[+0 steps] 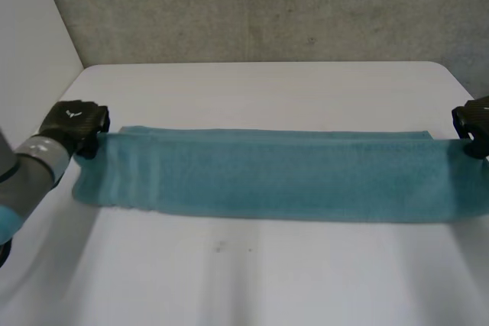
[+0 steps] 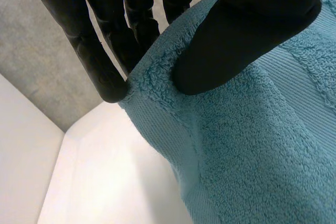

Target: Fold the laundry

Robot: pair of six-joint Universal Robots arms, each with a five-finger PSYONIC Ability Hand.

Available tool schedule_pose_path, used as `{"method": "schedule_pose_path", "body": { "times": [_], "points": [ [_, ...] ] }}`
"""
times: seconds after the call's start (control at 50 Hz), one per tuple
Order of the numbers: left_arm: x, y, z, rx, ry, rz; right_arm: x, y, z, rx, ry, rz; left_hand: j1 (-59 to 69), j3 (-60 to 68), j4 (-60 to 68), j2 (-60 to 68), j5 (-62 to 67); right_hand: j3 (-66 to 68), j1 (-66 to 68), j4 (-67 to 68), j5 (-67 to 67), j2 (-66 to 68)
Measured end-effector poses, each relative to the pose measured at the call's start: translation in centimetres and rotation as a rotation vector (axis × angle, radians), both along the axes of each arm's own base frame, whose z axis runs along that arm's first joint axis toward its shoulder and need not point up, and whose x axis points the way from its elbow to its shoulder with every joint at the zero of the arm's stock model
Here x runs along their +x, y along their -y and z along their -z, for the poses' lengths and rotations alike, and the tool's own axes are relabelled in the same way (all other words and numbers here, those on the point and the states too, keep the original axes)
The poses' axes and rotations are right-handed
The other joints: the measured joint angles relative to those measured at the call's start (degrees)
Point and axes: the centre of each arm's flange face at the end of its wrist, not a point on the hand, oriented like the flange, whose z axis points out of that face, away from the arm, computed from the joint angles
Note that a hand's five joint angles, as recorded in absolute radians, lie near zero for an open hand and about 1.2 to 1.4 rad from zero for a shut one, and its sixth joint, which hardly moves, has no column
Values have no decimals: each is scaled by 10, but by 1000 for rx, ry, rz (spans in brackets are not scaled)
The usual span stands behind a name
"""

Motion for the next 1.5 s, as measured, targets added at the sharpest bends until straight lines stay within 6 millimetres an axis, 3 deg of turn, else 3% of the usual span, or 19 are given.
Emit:
{"method": "schedule_pose_path", "body": {
  "times": [0.26, 0.48, 0.52, 0.54, 0.56, 0.58, 0.6, 0.62, 0.64, 0.74, 0.88, 0.9, 1.02, 1.1, 1.2, 1.26, 1.3, 1.5],
  "points": [
    [-31, 49, 23, -54, 18, 11, 25, 55, 37, -73, -41, 18, 0, 0, 0, 0, 0, 0, 0, 0, 0, 0],
    [-41, 68, 34, -127, 34, 23, 40, 79, 53, -158, -57, 26, 0, 0, 0, 0, 0, -1, -4, -2, -1, -5],
    [-43, 70, 35, -147, 32, 26, 40, 82, 54, -167, -58, 31, -21, -24, -25, -24, -22, -114, -99, -115, -107, -125],
    [-44, 71, 35, -155, 30, 28, 41, 83, 55, -174, -58, 34, -37, -51, -44, -52, -39, -249, -221, -250, -233, -263],
    [-46, 71, 36, -165, 29, 33, 41, 84, 55, -177, -58, 36, -135, -137, -127, -138, -124, -249, -221, -250, -233, -263],
    [-48, 70, 36, -171, 28, 36, 42, 84, 55, -181, -56, 39, -239, -234, -221, -237, -220, -430, -364, -420, -402, -434],
    [-48, 70, 36, -171, 28, 36, 42, 84, 55, -181, -56, 39, -239, -234, -221, -237, -220, -430, -364, -420, -402, -434],
    [-51, 69, 36, -179, 26, 44, 43, 85, 56, -184, -53, 43, -432, -390, -396, -397, -400, -541, -433, -541, -513, -537],
    [-54, 67, 36, -182, 26, 50, 43, 84, 56, -184, -49, 45, -454, -470, -465, -470, -463, -547, -434, -544, -516, -542],
    [-60, 61, 30, -198, 27, 67, 44, 81, 52, -184, -24, 55, -550, -562, -565, -563, -554, -556, -436, -548, -521, -548],
    [-62, 46, 3, -250, 25, 79, 41, 61, 11, -214, 81, 78, -583, -598, -599, -599, -578, -556, -436, -548, -521, -548],
    [-61, 40, -5, -258, 23, 77, 41, 50, 0, -213, 109, 77, -584, -600, -601, -600, -578, -556, -436, -548, -521, -548],
    [-53, 18, -20, -249, 17, 68, 38, 12, -12, -162, 144, 50, -584, -602, -603, -603, -578, -556, -436, -548, -521, -548],
    [-45, -1, -18, -212, 15, 63, 27, -8, -4, -95, 145, 50, -584, -602, -603, -603, -578, -553, -435, -547, -521, -546],
    [-38, -29, -8, -141, 2, 60, 4, -27, 17, 2, 141, 63, -584, -602, -603, -604, -578, -431, -342, -436, -422, -430],
    [-37, -33, -6, -130, -3, 59, 0, -29, 21, 14, 142, 63, -584, -602, -603, -604, -578, -423, -336, -427, -415, -423],
    [-34, -46, -1, -88, -33, 52, -11, -35, 34, 48, 148, 47, -584, -602, -603, -604, -578, -408, -325, -410, -400, -411],
    [-28, -51, 4, -40, -110, 20, -26, -27, 66, 41, 165, -7, -584, -602, -603, -604, -578, -313, -242, -318, -313, -309]
  ]
}}
